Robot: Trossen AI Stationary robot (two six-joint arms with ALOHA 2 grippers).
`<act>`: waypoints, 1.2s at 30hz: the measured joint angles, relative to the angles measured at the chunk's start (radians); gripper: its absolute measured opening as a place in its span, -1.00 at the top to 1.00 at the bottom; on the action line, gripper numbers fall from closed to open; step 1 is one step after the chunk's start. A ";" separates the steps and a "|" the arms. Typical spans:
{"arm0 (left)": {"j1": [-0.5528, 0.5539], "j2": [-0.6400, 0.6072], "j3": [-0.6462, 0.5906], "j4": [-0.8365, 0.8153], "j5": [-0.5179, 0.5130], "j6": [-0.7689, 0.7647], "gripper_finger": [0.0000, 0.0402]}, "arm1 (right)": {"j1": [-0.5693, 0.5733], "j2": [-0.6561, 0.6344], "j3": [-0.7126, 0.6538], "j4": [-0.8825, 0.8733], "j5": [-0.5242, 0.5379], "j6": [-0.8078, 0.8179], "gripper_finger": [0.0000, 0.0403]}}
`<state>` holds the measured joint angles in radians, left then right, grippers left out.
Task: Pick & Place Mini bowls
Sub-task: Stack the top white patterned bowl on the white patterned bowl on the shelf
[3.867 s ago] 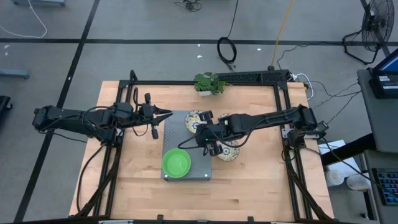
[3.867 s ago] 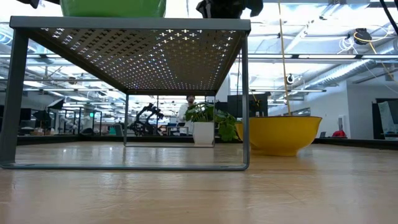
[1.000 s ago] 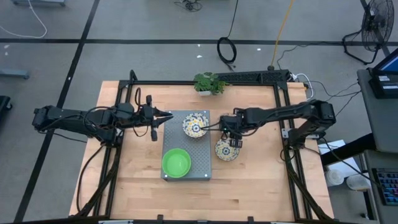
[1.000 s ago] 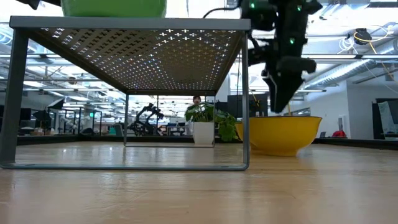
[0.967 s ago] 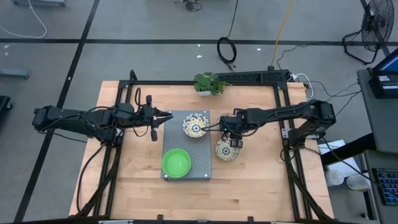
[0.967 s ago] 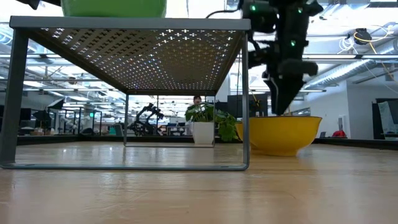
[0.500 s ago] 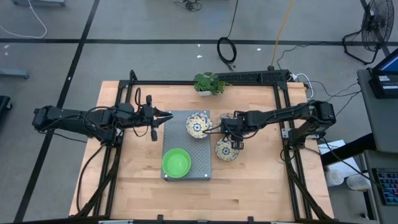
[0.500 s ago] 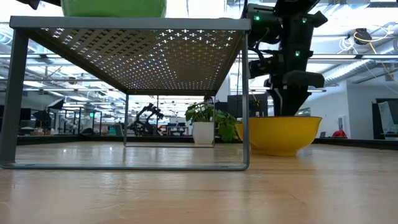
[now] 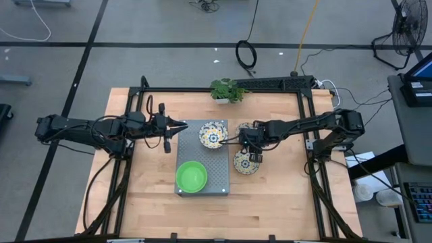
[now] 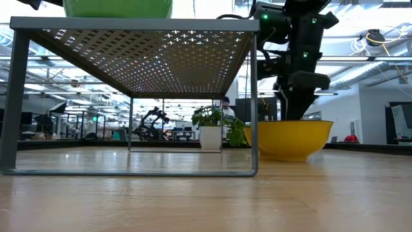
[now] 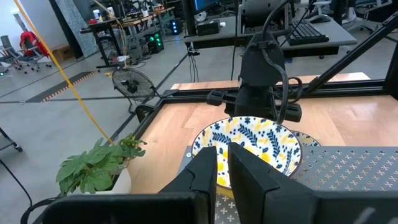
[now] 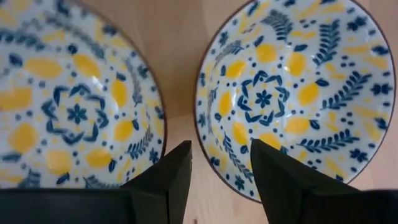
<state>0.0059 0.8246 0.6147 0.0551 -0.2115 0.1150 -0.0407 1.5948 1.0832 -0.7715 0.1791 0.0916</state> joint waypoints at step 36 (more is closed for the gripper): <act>0.000 0.000 0.000 -0.001 0.000 -0.013 0.77 | -0.265 -0.168 0.003 -0.040 -0.043 0.263 0.28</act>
<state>0.0061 0.8242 0.6151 0.0540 -0.2111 0.1017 -0.3060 1.4272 1.0863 -0.8119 0.1357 0.3548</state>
